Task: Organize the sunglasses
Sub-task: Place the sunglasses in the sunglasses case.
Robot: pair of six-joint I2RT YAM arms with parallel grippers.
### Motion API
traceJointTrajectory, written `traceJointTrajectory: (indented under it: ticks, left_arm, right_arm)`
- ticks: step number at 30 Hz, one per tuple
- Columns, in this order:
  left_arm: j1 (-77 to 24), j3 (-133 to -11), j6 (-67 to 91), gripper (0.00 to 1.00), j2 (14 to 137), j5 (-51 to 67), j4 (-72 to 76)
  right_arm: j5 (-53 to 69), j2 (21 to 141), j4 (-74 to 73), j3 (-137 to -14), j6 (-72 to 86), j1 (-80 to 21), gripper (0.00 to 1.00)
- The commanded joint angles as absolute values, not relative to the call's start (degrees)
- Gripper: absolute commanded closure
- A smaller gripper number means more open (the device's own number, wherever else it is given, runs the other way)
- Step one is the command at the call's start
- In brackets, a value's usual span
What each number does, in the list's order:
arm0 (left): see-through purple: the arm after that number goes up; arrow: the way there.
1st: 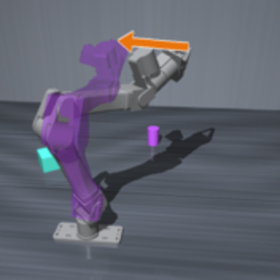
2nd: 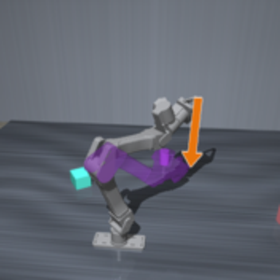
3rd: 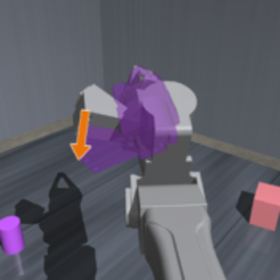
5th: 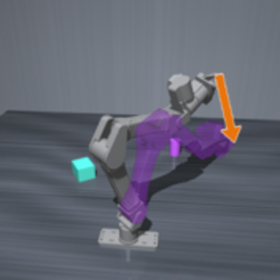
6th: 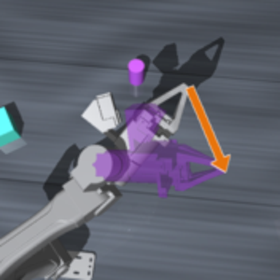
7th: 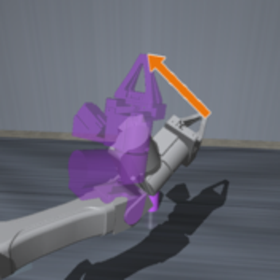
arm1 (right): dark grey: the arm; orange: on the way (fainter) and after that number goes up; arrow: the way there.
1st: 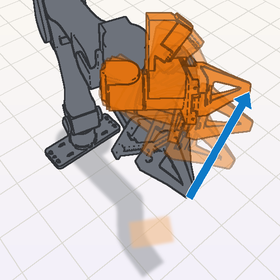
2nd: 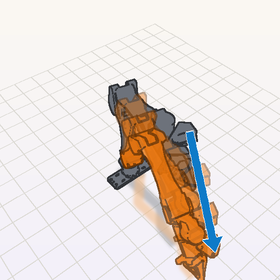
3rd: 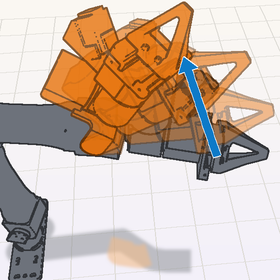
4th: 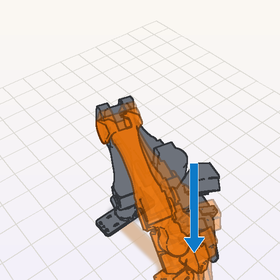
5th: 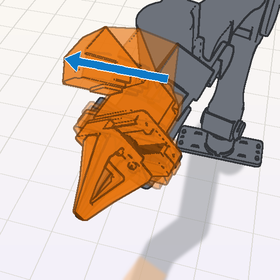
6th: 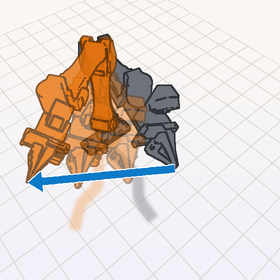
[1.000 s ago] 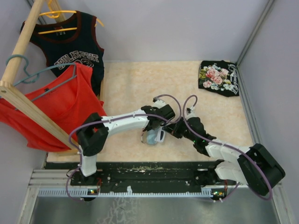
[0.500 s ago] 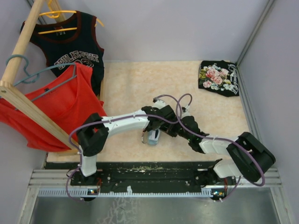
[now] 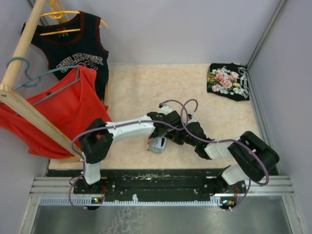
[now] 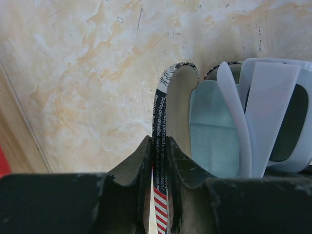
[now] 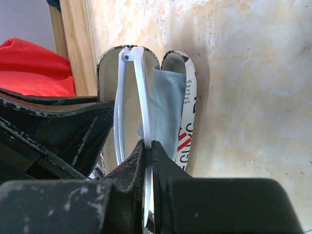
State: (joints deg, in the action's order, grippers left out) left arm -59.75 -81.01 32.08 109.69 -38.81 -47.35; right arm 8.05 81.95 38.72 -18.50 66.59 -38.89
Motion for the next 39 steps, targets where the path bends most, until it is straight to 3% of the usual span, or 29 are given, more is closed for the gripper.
traceJointTrajectory:
  ticks: [1,19,39]
  left_arm:
    - [-59.9,-80.6,32.7,0.77,107.1,-39.2,-46.7]
    - [-59.6,-76.0,32.6,0.62,101.4,-33.5,-41.5]
    - [-49.2,-57.1,27.6,0.46,85.1,-8.6,-20.3]
  right_arm:
    - [7.9,83.1,43.1,-20.3,66.0,-39.9,1.00]
    - [7.6,87.2,45.6,-20.3,66.1,-40.9,1.00]
    - [7.0,87.8,46.0,-19.1,65.2,-40.9,1.00]
